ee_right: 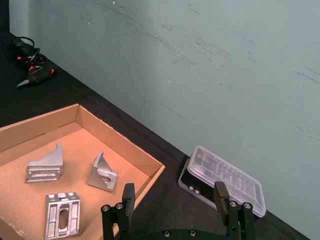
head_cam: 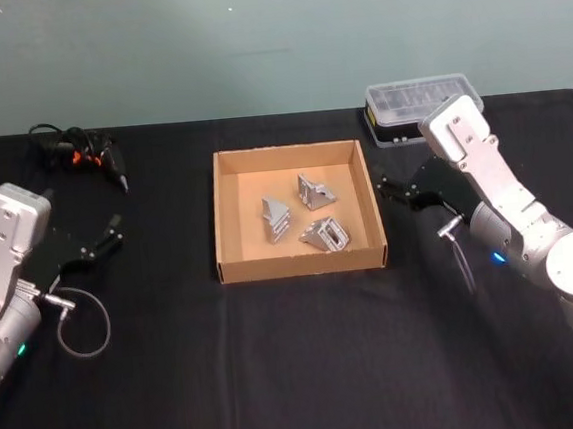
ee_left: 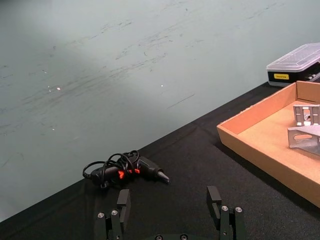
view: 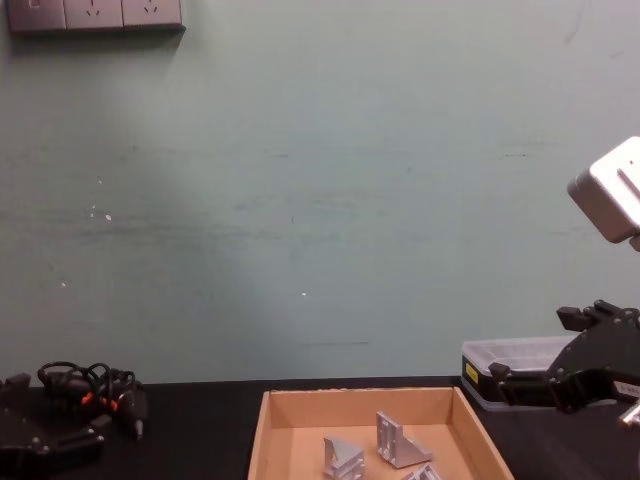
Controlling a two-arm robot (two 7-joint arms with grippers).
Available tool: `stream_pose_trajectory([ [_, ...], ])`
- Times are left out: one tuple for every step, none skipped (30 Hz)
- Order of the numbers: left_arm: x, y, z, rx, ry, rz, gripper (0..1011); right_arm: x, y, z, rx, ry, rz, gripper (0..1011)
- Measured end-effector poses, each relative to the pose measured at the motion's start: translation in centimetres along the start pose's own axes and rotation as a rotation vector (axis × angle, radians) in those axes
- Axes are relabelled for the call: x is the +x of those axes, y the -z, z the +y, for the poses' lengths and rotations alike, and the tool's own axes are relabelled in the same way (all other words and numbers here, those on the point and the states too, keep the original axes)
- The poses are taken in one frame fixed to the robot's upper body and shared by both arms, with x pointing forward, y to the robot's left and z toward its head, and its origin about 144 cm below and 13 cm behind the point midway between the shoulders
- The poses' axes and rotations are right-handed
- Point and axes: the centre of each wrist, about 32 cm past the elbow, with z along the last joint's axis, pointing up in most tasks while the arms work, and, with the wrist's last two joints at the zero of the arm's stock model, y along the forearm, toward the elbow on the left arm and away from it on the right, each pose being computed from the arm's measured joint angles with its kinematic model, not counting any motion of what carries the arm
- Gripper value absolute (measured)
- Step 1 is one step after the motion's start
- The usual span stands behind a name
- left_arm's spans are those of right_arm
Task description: Use one hand to pick up the angle iron from the table and place it into the box.
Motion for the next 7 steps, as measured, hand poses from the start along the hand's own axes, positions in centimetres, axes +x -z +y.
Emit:
stream_pose_trajectory([
  [0.0,0.0,0.0,0.0,0.0,0.0,1000,0.0,0.0,0.0,0.0,0.0,0.0,1000],
  [0.0,0.0,0.0,0.0,0.0,0.0,1000,0.01,-0.01,0.0,0.0,0.0,0.0,1000],
  [0.0,0.0,0.0,0.0,0.0,0.0,1000,0.01,-0.01,0.0,0.0,0.0,0.0,1000],
  [0.0,0.0,0.0,0.0,0.0,0.0,1000,0.01,-0.01,0.0,0.0,0.0,0.0,1000],
  [0.0,0.0,0.0,0.0,0.0,0.0,1000,0.01,-0.01,0.0,0.0,0.0,0.0,1000],
  [0.0,0.0,0.0,0.0,0.0,0.0,1000,0.01,-0.01,0.0,0.0,0.0,0.0,1000],
  [0.0,0.0,0.0,0.0,0.0,0.0,1000,0.0,-0.01,0.0,0.0,-0.001,0.0,1000],
])
